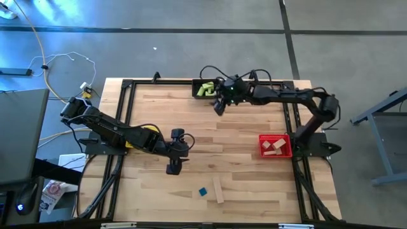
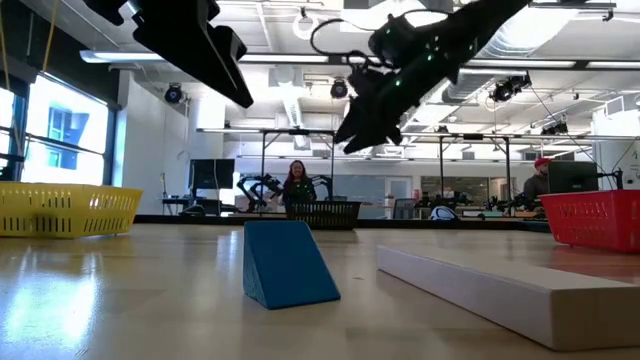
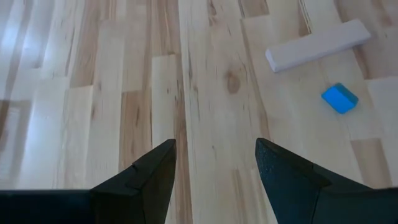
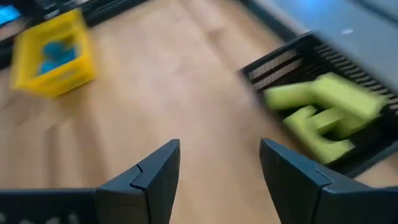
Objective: Sort & place blocks by color
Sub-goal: Put the blue block into the yellow bin
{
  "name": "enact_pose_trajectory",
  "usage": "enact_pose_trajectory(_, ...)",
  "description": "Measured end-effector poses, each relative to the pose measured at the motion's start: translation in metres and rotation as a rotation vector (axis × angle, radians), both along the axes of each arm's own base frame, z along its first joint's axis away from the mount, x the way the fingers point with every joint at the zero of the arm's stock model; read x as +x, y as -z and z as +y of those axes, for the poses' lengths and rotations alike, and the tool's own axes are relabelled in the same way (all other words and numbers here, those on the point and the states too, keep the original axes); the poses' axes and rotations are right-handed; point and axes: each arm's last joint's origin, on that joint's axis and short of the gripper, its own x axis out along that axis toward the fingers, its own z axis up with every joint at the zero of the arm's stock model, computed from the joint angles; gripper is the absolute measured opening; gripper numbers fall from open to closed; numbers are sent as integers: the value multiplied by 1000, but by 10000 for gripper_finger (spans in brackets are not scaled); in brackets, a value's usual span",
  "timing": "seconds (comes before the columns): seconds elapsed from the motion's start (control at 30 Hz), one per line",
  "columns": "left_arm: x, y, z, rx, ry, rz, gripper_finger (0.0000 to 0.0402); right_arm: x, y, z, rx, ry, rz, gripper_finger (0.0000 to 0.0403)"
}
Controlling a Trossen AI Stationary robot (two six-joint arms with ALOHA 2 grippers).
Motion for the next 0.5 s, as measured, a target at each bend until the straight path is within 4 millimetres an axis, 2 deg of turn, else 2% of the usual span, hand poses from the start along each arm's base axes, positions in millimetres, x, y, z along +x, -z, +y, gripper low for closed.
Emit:
enact_pose_trajectory(0.3,5,-4,-1,15,38,-60,207,3,-10,63,35,-172,81,206)
enact_pose_trajectory(0.5,12,-11,-8,-65,216,-145,207,7,-13,88,-8,-202,89,206)
